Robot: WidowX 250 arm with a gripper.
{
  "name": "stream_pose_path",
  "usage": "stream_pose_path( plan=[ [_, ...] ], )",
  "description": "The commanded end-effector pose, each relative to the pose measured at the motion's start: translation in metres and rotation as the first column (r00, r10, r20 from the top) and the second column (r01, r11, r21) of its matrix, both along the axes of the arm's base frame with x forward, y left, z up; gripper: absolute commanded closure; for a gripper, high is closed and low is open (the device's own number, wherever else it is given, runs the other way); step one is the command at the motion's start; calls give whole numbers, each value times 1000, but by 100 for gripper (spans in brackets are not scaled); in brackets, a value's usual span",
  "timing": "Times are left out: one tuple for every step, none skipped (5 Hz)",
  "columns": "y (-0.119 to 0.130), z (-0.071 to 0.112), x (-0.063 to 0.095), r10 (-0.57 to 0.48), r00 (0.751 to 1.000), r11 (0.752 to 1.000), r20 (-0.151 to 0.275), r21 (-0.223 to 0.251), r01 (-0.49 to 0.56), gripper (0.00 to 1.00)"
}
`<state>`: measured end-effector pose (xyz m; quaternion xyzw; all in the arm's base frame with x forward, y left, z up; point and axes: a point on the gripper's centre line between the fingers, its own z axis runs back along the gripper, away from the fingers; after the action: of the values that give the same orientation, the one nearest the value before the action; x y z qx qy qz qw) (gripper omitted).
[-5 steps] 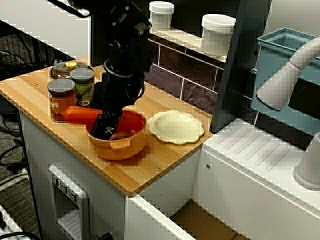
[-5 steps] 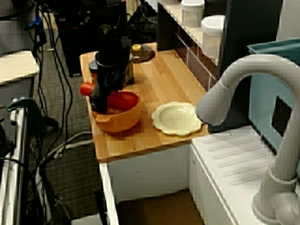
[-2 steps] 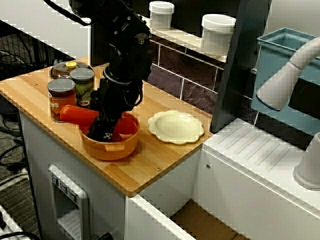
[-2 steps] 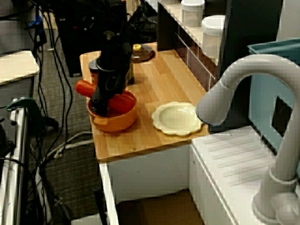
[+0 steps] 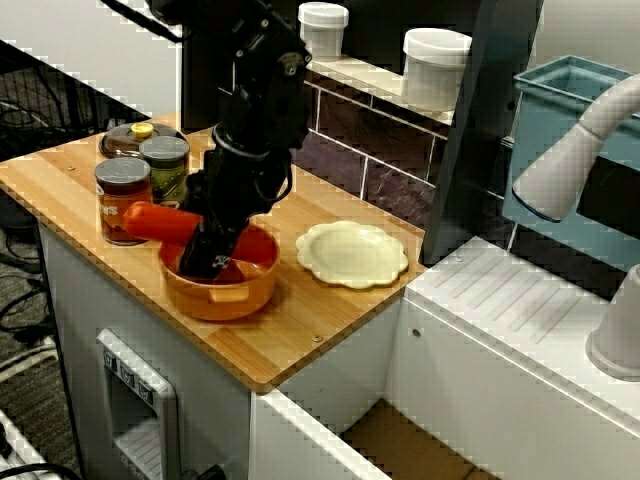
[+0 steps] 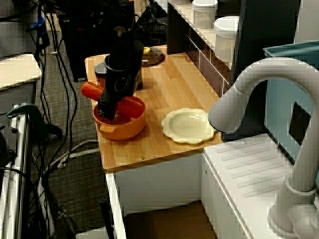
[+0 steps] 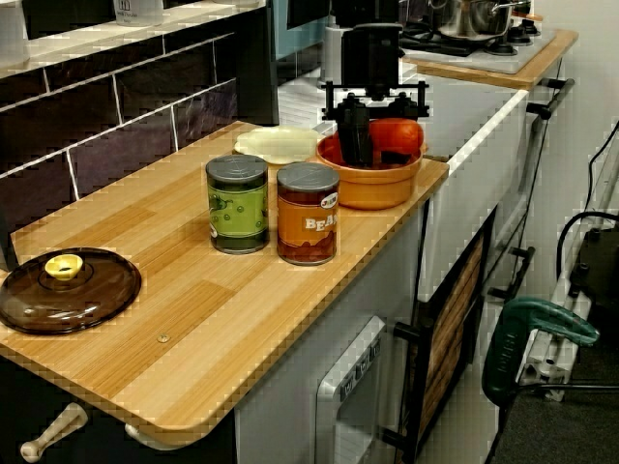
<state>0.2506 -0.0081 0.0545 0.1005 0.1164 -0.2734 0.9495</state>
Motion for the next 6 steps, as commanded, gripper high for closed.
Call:
stream_pose_path(
  plan=[
    [-2, 65, 21, 3, 995, 997, 95, -75, 5, 100],
    [0, 86, 26, 9, 992, 995, 122, -99, 3, 100],
    [4, 93, 34, 20, 988, 994, 154, -105, -4, 100],
    [10, 84, 51, 38, 980, 994, 197, -104, -18, 100],
    [19, 76, 62, 72, 971, 994, 228, -95, -52, 100],
    [31, 70, 73, 115, 951, 992, 288, -77, -96, 100]
  ],
)
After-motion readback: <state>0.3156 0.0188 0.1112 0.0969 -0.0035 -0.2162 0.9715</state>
